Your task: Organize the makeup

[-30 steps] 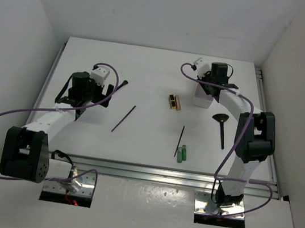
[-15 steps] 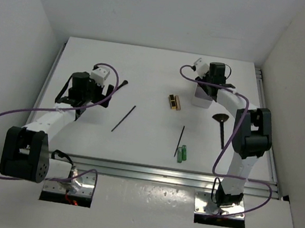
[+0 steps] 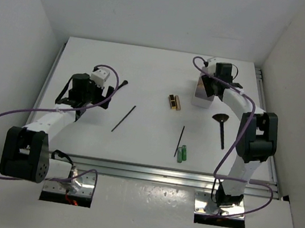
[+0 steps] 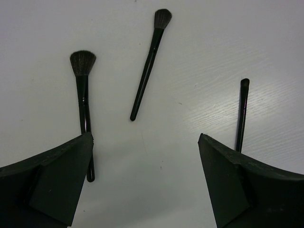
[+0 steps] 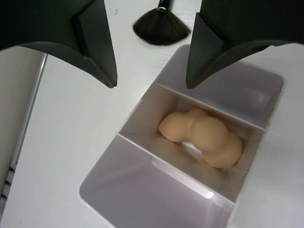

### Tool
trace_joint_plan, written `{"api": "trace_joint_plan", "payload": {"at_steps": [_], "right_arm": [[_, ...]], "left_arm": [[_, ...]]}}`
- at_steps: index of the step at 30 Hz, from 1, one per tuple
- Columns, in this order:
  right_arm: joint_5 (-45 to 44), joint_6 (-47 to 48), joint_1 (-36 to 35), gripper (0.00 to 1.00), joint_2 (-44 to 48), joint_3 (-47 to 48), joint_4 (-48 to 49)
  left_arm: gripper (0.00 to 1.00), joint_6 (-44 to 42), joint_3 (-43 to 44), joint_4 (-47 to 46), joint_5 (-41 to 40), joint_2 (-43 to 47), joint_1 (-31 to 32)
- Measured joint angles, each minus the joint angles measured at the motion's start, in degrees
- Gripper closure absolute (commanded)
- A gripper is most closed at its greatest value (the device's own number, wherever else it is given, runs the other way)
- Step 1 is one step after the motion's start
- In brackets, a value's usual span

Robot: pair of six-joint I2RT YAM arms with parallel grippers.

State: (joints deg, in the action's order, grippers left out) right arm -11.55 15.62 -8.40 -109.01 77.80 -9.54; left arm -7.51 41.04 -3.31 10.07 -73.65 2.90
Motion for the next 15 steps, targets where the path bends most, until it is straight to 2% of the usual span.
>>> {"api": "trace_joint_plan", "payload": {"at_steps": [4,10,15], "right_arm": [[0.33,-5.49,0.81,0.44,0.09,-0.11,-1.79],[2.6,-17.42,4.07,0.59,1.73,-1.75,-4.2],[3.52,-21.9,5.81,0.7,1.62,-1.77,-4.79]], "left_arm": [[0.01,0.0,-0.46,0.04,0.0,0.02,0.0],[0.01,0.0,-0.81,-0.17,0.15,0.02,0.0],[0.01,0.0,-0.94,-0.2,0.55,0.02,0.0]]}}
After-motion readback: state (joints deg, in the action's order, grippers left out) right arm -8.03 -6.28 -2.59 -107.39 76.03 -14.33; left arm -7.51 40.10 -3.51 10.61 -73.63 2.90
